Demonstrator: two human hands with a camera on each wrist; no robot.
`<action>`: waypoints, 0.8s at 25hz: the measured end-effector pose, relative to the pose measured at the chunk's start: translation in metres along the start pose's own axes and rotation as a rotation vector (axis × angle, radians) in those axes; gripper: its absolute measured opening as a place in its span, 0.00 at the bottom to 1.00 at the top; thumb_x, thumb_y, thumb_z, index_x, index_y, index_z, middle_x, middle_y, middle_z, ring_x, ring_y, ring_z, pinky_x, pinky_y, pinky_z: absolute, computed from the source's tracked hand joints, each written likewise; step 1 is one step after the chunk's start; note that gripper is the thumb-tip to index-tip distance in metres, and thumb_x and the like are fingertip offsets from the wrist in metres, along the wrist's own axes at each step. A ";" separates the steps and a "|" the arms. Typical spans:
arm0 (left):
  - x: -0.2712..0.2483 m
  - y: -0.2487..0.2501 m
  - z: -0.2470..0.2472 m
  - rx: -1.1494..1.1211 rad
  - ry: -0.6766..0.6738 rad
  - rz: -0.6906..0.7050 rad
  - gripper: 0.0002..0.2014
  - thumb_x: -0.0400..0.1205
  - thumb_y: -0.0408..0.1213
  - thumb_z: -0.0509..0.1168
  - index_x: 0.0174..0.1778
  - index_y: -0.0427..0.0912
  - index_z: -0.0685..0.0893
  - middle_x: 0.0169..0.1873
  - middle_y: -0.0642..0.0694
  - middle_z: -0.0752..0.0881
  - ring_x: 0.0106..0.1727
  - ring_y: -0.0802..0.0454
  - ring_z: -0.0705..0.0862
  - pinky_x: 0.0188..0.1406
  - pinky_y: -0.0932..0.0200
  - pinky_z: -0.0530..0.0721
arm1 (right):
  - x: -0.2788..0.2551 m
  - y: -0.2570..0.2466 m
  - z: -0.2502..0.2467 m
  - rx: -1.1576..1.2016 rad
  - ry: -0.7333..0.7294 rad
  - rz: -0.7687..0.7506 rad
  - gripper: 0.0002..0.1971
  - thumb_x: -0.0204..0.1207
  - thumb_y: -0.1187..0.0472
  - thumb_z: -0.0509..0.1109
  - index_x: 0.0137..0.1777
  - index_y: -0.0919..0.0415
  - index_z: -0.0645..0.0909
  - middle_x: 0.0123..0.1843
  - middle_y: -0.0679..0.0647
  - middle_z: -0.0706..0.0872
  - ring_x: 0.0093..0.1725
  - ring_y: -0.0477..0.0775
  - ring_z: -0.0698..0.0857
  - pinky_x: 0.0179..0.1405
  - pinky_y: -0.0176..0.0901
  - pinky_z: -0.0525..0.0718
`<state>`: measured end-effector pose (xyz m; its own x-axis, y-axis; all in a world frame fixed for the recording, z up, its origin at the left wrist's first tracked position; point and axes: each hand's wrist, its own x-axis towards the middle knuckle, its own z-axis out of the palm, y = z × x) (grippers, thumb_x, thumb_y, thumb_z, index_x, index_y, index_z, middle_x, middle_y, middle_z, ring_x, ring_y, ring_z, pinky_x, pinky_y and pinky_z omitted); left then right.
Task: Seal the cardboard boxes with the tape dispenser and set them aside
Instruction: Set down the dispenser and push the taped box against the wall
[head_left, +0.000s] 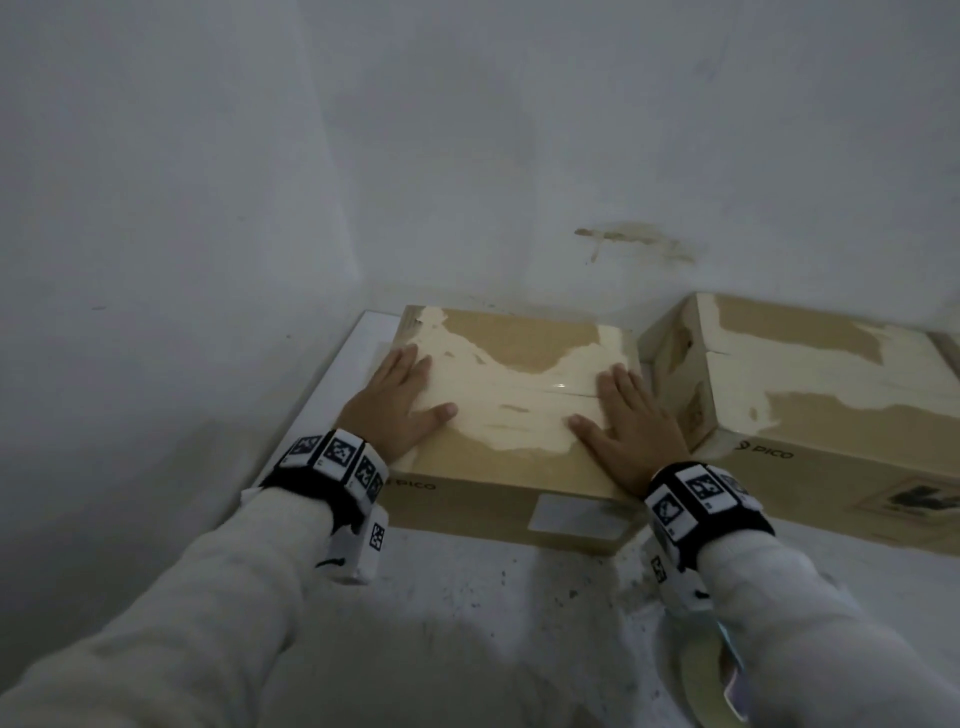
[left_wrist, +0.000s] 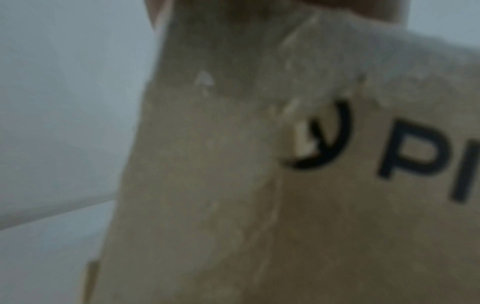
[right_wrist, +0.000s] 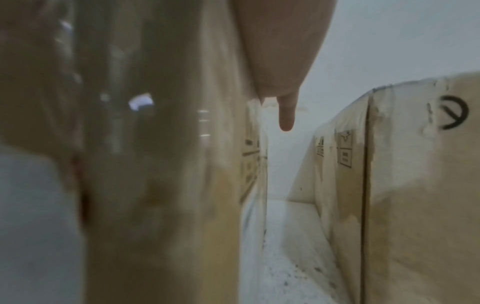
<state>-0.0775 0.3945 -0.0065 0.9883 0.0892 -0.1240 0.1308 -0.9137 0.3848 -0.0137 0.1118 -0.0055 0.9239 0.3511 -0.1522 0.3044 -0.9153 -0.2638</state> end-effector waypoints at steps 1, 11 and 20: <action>0.000 0.000 -0.001 -0.010 0.006 -0.001 0.39 0.81 0.63 0.53 0.84 0.46 0.51 0.84 0.50 0.44 0.85 0.54 0.42 0.83 0.47 0.46 | 0.000 0.000 0.000 0.029 0.003 -0.002 0.41 0.77 0.32 0.47 0.83 0.54 0.43 0.86 0.52 0.40 0.84 0.50 0.41 0.82 0.56 0.49; -0.049 0.025 0.023 0.337 0.014 0.116 0.69 0.49 0.87 0.34 0.83 0.45 0.51 0.84 0.38 0.49 0.84 0.39 0.49 0.81 0.38 0.47 | -0.055 -0.014 0.014 -0.221 0.012 -0.195 0.60 0.55 0.16 0.35 0.83 0.54 0.47 0.86 0.59 0.45 0.84 0.63 0.46 0.78 0.61 0.40; 0.030 0.057 0.024 0.346 -0.072 0.139 0.62 0.59 0.82 0.53 0.83 0.50 0.40 0.84 0.43 0.39 0.84 0.43 0.40 0.82 0.38 0.43 | -0.012 0.021 0.004 -0.301 0.034 -0.102 0.49 0.65 0.23 0.24 0.80 0.47 0.57 0.80 0.70 0.64 0.78 0.75 0.65 0.72 0.72 0.65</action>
<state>-0.0427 0.3353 -0.0101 0.9850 -0.0621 -0.1610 -0.0511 -0.9961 0.0721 -0.0199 0.0892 -0.0132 0.8906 0.4423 -0.1060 0.4464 -0.8946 0.0183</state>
